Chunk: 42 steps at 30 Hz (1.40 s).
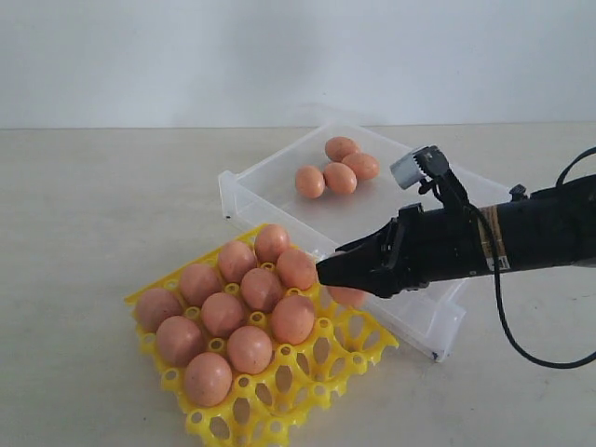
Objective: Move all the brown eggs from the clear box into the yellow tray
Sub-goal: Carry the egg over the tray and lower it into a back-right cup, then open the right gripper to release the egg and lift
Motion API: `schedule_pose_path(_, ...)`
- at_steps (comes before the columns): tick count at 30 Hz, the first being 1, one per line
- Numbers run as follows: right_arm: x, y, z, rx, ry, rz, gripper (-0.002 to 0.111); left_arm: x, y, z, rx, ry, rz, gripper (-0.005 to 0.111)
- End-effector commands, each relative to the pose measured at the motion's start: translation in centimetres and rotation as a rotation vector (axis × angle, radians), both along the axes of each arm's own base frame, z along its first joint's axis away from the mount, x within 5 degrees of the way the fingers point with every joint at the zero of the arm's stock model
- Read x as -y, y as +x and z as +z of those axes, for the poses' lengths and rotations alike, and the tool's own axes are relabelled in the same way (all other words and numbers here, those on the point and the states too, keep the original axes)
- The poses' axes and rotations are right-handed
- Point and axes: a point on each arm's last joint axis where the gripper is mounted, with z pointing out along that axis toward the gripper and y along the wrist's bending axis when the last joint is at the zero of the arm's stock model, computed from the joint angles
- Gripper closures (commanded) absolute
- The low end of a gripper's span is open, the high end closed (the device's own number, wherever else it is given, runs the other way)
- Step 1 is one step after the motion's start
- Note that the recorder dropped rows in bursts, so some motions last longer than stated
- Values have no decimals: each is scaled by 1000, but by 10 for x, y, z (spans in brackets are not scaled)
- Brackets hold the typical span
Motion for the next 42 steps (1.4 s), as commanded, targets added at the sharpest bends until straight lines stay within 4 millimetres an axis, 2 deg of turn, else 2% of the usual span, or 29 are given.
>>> schedule_pose_path(1, 2, 7, 5, 93, 14, -32, 109, 0, 0, -1, 0, -3, 2, 103)
schedule_pose_path(5, -6, 9, -3, 115, 9, -21, 109, 0, 0, -1, 0, -3, 2, 103)
schedule_pose_path(13, -20, 8, -5, 179, -49, 9, 109, 0, 0, -1, 0, -3, 2, 103)
schedule_pose_path(19, -19, 9, -10, 164, -87, -18, 109, 0, 0, -1, 0, -3, 2, 103)
schedule_pose_path(25, -20, 9, -24, 118, -67, -13, 109, 0, 0, -1, 0, -3, 2, 103)
schedule_pose_path(30, -20, 11, -24, 115, -56, -38, 107, 0, 0, -1, 0, -3, 2, 103)
schedule_pose_path(33, -20, 10, -24, 112, -60, -29, 100, 0, 0, -1, 0, -3, 2, 103)
schedule_pose_path(42, -21, 7, -26, 109, -80, 16, 63, 0, 0, -1, 0, -3, 2, 103)
